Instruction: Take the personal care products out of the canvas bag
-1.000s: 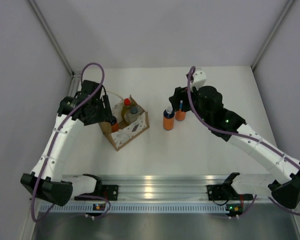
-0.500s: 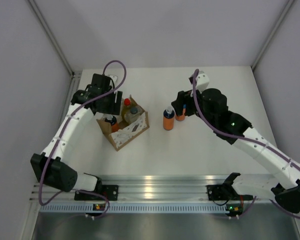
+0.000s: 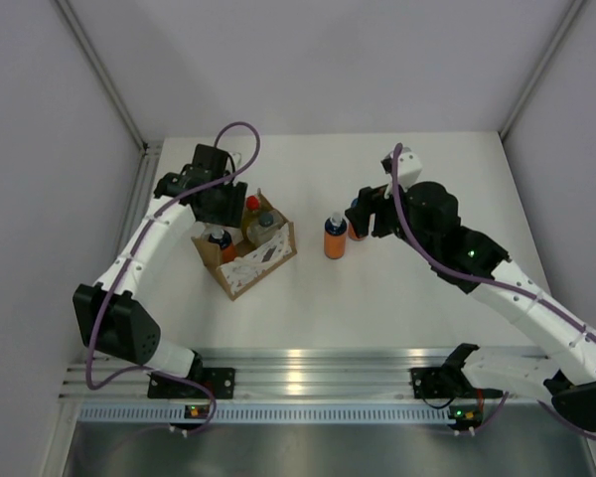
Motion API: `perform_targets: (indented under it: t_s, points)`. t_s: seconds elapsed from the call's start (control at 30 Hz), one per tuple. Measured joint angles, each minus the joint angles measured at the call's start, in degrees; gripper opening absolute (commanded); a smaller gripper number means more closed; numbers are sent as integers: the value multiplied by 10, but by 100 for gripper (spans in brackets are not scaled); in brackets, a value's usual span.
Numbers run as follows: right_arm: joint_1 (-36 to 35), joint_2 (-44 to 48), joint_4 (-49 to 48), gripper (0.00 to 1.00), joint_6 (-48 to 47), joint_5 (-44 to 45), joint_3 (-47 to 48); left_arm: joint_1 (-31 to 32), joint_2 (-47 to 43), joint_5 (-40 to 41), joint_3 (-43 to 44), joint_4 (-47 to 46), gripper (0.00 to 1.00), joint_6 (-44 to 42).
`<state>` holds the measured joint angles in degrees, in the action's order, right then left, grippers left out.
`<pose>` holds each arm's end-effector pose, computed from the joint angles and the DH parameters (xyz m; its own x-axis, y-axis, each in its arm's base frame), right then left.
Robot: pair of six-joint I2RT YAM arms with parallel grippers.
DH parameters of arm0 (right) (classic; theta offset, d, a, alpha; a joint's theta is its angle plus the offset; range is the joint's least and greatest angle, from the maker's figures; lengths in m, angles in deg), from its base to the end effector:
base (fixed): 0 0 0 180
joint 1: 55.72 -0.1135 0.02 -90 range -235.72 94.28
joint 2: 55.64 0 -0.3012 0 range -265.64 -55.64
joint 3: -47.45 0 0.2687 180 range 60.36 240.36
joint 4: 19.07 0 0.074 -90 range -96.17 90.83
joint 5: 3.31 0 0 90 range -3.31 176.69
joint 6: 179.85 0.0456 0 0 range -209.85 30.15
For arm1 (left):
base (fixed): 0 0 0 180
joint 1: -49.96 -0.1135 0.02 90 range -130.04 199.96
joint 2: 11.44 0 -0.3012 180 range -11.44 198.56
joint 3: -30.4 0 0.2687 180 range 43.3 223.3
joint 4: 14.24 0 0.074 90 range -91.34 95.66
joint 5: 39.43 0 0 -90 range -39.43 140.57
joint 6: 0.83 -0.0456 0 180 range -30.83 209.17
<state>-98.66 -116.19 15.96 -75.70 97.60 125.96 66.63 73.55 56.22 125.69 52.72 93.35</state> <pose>0.1824 0.1579 0.4238 -0.3395 0.0120 -0.9405 -0.4677 0.8654 0.1798 0.3114 -0.0885 0.3619 -0.8152 0.1684 -0.5541 0.1747 0.9837 0.0420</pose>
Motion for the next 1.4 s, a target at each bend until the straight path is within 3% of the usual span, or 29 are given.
perform_targets:
  t_s: [0.67,1.4]
  points:
    - [0,0,13,68,1,-18,0,-1,-23,49,-15,10,63,17]
    - [0,0,15,68,16,-29,0,-3,-28,50,-30,27,53,16]
